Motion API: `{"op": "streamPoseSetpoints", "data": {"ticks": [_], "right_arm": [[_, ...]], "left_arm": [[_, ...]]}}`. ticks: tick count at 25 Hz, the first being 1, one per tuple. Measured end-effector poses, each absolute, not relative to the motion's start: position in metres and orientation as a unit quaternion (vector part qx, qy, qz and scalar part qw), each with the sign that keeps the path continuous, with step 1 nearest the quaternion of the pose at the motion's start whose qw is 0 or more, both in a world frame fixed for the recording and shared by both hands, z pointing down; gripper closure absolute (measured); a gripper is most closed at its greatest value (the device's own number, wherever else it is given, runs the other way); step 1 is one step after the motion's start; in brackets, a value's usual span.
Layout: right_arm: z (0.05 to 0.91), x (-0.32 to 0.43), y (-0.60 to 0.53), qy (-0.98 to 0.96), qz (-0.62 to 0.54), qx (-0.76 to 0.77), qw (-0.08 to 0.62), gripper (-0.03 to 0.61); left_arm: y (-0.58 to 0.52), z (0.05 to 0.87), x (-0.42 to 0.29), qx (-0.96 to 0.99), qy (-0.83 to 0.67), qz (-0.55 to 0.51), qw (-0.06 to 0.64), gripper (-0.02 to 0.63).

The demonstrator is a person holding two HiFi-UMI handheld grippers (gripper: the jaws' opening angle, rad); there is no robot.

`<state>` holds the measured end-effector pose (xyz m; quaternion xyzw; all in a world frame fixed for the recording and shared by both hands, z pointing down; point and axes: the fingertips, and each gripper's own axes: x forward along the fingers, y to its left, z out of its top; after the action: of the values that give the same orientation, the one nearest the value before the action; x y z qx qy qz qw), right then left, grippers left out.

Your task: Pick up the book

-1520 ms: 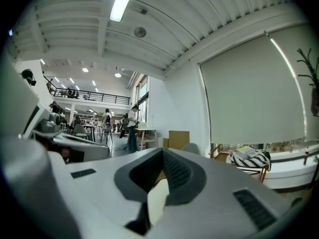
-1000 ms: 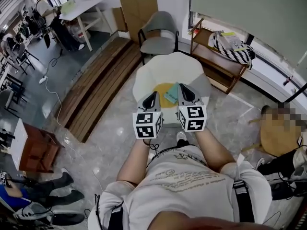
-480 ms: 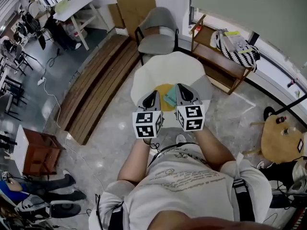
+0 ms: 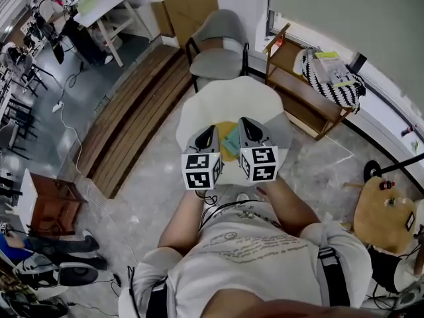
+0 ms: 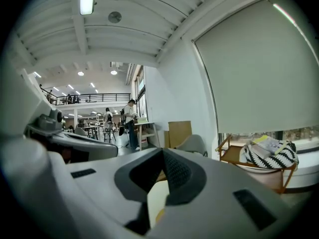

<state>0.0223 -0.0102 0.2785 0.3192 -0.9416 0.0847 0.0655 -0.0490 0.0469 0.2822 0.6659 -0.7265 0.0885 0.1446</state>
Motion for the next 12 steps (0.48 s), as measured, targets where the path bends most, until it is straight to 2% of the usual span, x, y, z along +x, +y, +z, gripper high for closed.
{"op": "streamPoseSetpoints", "data": {"ticks": [12], "right_arm": [[0.298,0.026,-0.067,-0.947,0.105,0.297,0.065,0.552]], "left_arm": [[-0.005,0.296,-0.045,0.644,-0.744,0.097,0.151,0.595]]}}
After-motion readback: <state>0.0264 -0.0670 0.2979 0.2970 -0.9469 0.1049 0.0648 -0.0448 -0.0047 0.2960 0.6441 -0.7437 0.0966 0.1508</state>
